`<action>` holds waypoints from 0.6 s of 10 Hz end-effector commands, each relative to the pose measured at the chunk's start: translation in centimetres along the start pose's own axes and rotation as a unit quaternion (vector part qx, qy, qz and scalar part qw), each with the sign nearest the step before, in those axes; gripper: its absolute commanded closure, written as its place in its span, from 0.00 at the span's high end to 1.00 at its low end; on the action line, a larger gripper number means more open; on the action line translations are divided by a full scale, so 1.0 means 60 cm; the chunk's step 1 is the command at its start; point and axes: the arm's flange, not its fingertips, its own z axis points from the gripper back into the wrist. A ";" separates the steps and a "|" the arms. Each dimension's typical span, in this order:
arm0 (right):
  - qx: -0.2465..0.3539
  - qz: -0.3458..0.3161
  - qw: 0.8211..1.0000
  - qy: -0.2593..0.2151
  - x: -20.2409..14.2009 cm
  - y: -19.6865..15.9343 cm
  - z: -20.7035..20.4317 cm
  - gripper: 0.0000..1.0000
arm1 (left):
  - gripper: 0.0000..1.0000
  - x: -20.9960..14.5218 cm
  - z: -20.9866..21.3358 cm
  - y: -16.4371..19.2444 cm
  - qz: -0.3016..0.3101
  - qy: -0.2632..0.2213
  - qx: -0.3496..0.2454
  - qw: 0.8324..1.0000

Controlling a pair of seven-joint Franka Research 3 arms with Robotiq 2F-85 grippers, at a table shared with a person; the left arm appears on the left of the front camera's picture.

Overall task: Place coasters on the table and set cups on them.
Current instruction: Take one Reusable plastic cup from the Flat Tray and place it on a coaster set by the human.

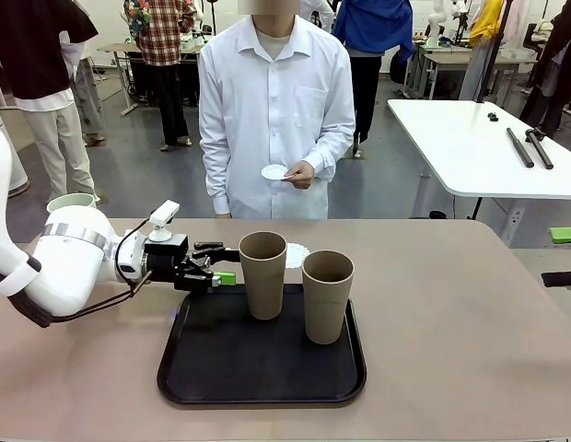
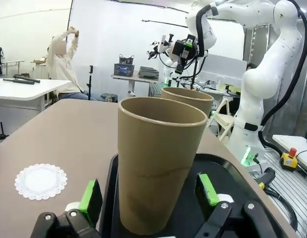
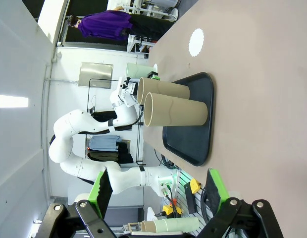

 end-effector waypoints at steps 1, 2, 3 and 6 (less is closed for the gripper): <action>0.007 0.001 1.000 -0.002 0.002 0.002 0.000 1.00 | 1.00 -0.004 -0.012 0.005 -0.009 -0.014 0.001 1.000; 0.007 0.001 1.000 -0.002 0.002 0.002 0.000 1.00 | 1.00 -0.008 -0.015 0.006 -0.009 -0.014 -0.002 1.000; 0.007 0.001 1.000 -0.002 0.002 0.002 0.000 1.00 | 1.00 -0.012 -0.019 0.009 -0.016 -0.015 -0.002 1.000; 0.007 0.001 1.000 -0.002 0.002 0.002 0.000 1.00 | 1.00 -0.026 -0.035 0.019 -0.024 -0.013 -0.014 1.000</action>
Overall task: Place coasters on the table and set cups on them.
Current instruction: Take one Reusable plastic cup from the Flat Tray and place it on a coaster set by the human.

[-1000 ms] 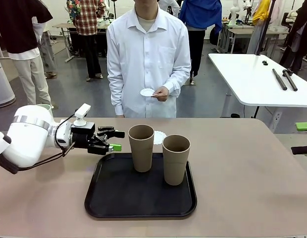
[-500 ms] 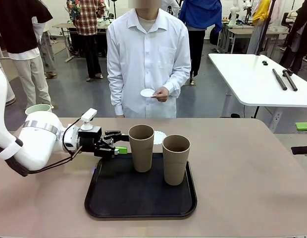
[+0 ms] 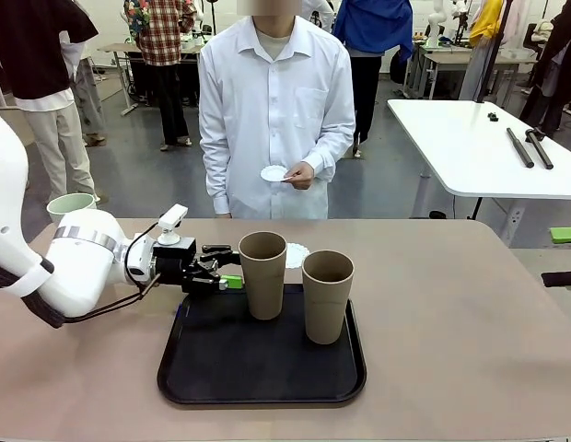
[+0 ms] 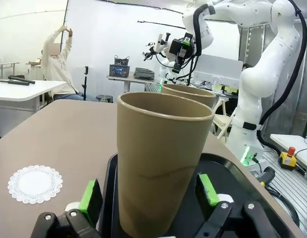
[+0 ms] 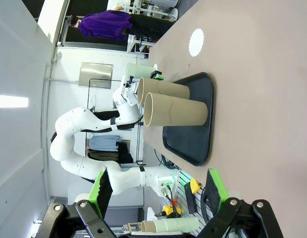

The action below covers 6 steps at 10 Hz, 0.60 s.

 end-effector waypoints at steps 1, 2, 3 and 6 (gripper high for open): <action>0.007 0.001 1.000 -0.002 0.002 0.002 0.000 1.00 | 1.00 -0.013 -0.017 0.007 -0.022 -0.008 -0.005 1.000; 0.007 0.001 1.000 -0.002 0.002 0.002 0.000 1.00 | 1.00 -0.016 -0.021 0.007 -0.020 -0.007 -0.009 1.000; 0.007 0.001 1.000 -0.002 0.002 0.002 0.000 1.00 | 1.00 -0.020 -0.024 0.008 -0.020 -0.003 -0.009 1.000; 0.007 0.001 1.000 -0.002 0.002 0.002 0.000 1.00 | 1.00 -0.031 -0.026 0.011 -0.012 0.000 -0.011 1.000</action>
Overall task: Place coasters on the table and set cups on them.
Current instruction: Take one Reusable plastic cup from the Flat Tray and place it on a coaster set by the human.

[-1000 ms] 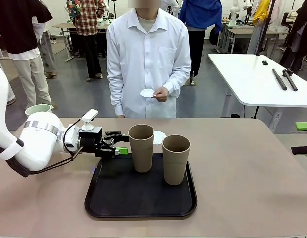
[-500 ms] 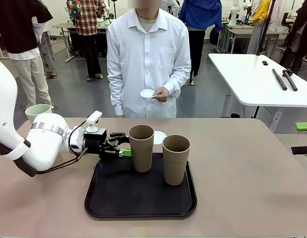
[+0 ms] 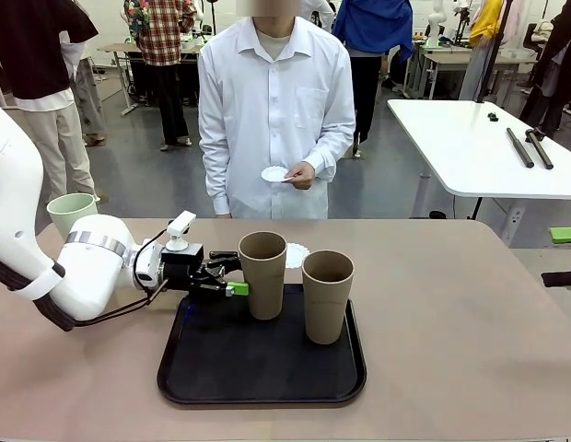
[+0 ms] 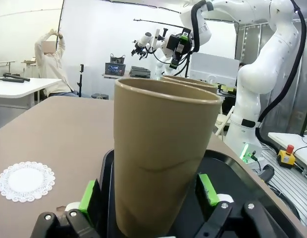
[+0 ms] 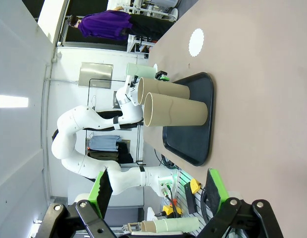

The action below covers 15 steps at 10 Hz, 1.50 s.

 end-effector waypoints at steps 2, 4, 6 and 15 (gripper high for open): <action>0.007 0.001 1.000 -0.002 0.002 0.002 0.000 1.00 | 1.00 -0.016 -0.014 0.005 -0.017 0.009 -0.005 1.000; 0.007 0.001 1.000 -0.002 0.002 0.002 0.000 1.00 | 1.00 -0.022 -0.023 0.008 -0.012 0.011 -0.008 1.000; 0.007 0.001 1.000 -0.002 0.002 0.002 0.000 1.00 | 1.00 -0.023 -0.036 0.006 -0.016 0.016 -0.014 1.000; 0.007 0.001 1.000 -0.002 0.002 0.002 0.000 1.00 | 0.40 -0.015 -0.065 0.012 -0.045 0.026 -0.031 0.998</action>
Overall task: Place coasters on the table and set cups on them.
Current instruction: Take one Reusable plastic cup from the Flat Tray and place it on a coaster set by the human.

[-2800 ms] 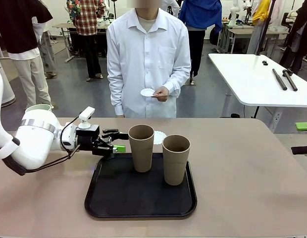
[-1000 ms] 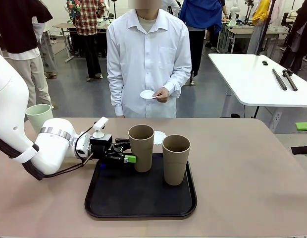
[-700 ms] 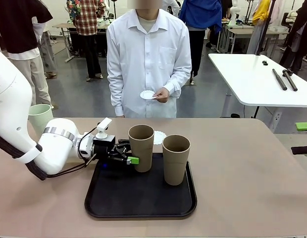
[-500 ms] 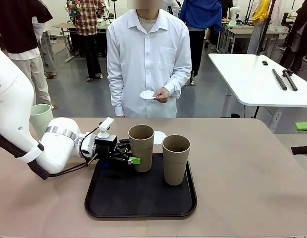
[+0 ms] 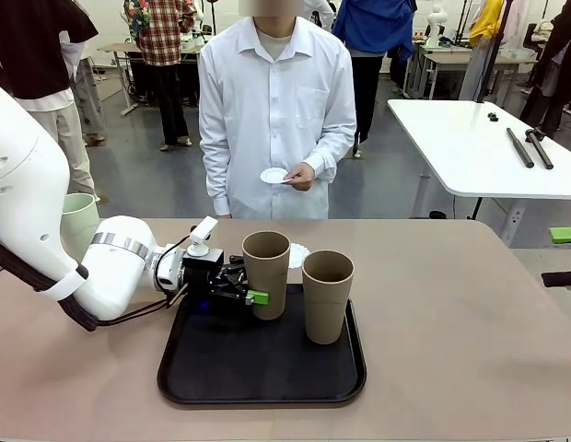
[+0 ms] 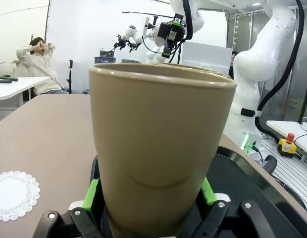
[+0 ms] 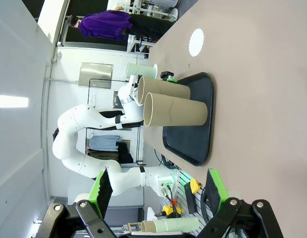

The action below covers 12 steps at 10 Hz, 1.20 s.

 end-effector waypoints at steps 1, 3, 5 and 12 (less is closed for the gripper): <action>0.007 0.001 1.000 -0.002 0.002 0.002 0.000 1.00 | 0.34 -0.005 -0.003 0.002 -0.021 0.007 -0.007 1.000; 0.007 0.001 1.000 -0.002 0.002 0.002 0.000 1.00 | 0.00 -0.001 0.000 0.001 -0.021 0.006 -0.010 1.000; 0.007 0.001 1.000 -0.002 0.002 0.002 0.000 1.00 | 0.32 0.015 0.006 -0.007 -0.008 0.009 -0.009 1.000; 0.007 0.001 1.000 -0.002 0.002 0.002 0.000 1.00 | 0.32 0.276 0.018 -0.067 -0.022 -0.008 -0.017 1.000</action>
